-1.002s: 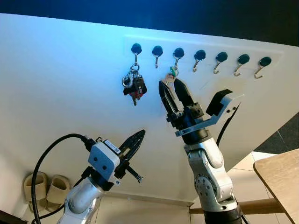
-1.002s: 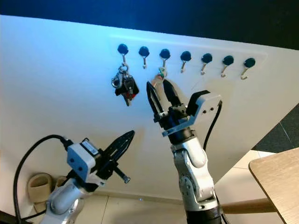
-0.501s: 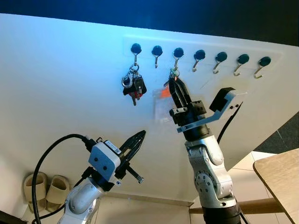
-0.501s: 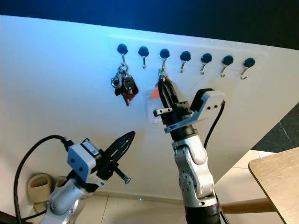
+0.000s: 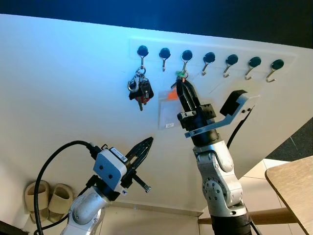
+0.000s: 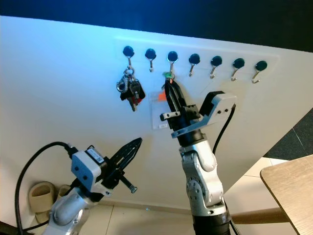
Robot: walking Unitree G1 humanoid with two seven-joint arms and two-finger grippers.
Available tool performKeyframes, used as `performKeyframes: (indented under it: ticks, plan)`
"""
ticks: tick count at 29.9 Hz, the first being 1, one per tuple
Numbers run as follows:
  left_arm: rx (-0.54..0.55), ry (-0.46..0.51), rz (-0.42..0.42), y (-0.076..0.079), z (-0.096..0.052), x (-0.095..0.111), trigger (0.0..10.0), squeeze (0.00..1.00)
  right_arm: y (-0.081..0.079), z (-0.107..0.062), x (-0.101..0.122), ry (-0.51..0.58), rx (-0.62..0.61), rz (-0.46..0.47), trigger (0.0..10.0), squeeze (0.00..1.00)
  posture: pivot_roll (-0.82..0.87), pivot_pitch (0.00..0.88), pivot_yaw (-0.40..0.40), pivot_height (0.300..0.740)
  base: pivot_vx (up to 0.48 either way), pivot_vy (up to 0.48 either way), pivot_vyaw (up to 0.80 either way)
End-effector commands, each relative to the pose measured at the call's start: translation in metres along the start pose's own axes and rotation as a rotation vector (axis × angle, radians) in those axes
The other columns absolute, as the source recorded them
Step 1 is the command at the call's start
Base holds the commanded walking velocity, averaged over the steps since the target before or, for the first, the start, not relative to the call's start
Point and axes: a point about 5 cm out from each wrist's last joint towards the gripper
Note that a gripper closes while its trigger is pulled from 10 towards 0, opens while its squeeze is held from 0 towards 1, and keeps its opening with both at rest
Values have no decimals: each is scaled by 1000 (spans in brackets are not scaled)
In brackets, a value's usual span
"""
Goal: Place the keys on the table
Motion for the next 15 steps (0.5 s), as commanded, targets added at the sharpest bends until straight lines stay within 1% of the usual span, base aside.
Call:
performKeyframes:
  ticks: [1,6,15]
  plan:
    - [-13,-2,8,1,-1,2,10000,0,-5,2,9,46,33,-3,0,0,78,111,-81,740,0,0,0]
    - [-15,-3,8,1,-1,2,10000,0,-12,0,15,59,70,-7,0,0,79,113,-80,740,0,0,0]
    - [-23,-3,9,1,-2,3,10000,0,-14,-2,17,62,76,-14,0,0,77,117,-76,740,0,0,0]
Point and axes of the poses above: a point about 5 cm out from each wrist's last joint towards the gripper, its own z axis pointing out of the wrist towards the gripper, its own x axis along the axis of the wrist's last joint, y = z × x, and after that the axes turned 11 degrees about z, right-handed
